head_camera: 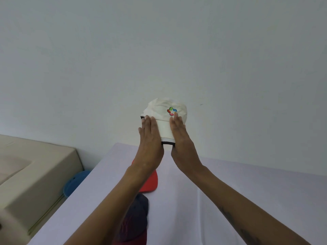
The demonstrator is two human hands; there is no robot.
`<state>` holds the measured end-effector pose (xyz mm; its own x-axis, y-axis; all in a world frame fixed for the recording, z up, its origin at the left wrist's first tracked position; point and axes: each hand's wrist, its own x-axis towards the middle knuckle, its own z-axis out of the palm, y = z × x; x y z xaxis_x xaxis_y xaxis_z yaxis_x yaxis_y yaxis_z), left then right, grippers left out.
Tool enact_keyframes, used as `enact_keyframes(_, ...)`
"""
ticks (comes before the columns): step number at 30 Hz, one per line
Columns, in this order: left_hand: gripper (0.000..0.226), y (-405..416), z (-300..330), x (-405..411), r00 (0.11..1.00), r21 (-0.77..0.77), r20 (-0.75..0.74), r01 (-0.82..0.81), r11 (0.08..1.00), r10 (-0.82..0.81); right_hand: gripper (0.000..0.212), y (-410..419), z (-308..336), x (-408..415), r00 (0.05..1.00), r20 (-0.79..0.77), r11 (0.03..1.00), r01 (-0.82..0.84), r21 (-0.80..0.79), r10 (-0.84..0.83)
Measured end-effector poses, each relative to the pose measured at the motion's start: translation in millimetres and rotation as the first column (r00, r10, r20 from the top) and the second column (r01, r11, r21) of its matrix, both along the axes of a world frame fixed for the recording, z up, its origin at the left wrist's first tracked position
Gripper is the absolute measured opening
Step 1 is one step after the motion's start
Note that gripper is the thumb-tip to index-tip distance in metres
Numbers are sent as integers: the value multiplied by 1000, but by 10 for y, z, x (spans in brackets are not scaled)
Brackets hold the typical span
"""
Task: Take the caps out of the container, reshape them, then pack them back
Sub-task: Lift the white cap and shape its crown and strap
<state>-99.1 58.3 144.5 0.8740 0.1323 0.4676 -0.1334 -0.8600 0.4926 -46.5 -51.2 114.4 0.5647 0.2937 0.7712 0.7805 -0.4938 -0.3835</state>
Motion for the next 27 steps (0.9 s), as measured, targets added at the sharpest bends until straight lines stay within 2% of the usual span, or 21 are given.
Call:
enact_keyframes(3, 75, -78, 87, 13, 982, -75, -169, -94, 993, 80, 73, 2, -24, 31, 994, 107, 1000, 6, -4, -5)
enact_keyframes(4, 74, -99, 101, 5, 986, -138, -156, -75, 988, 53, 70, 15, -18, 33, 993, 116, 1000, 11, 27, -14)
enact_keyframes(7, 54, -169, 95, -54, 994, -342, 68, 102, 934, -84, 55, 86, 45, -61, 999, 27, 978, -32, 206, 27)
enact_keyframes(9, 50, -229, 120, -99, 986, -460, 122, 160, 873, -117, 52, 135, 118, -173, 995, -1, 946, -94, 310, 99)
enact_keyframes(11, 49, -251, 143, -126, 977, -499, 169, 198, 844, -129, 53, 164, 166, -229, 990, -12, 920, -129, 370, 144)
enact_keyframes(13, 52, -191, 151, -122, 969, -479, 201, 226, 848, -144, 58, 165, 202, -226, 985, -26, 923, -151, 354, 172)
enact_keyframes(16, 62, 31, 149, -100, 965, -323, 220, 209, 923, -141, 73, 108, 186, -146, 987, -36, 964, -146, 221, 158)
enact_keyframes(19, 70, 228, 141, -48, 995, -74, 83, 61, 995, -55, 79, 39, 135, -40, 998, -55, 993, -35, 111, 42)
enact_keyframes(20, 74, 228, 148, -41, 1000, 11, 27, -13, 1000, 13, 77, 26, 126, -19, 998, -56, 996, 7, 89, -2)
enact_keyframes(22, 80, 118, 181, -68, 994, 136, 13, -108, 985, 107, 72, 45, 117, 20, 1000, -3, 998, 30, 52, -30)
enact_keyframes(25, 75, -69, 181, -100, 998, 60, 13, -60, 996, 60, 63, 141, 103, 52, 996, 67, 997, 49, 60, -53)
enact_keyframes(27, 68, -108, 153, -120, 999, -11, 37, -13, 1000, 13, 58, 203, 74, -11, 1000, -22, 983, -3, 185, 7)
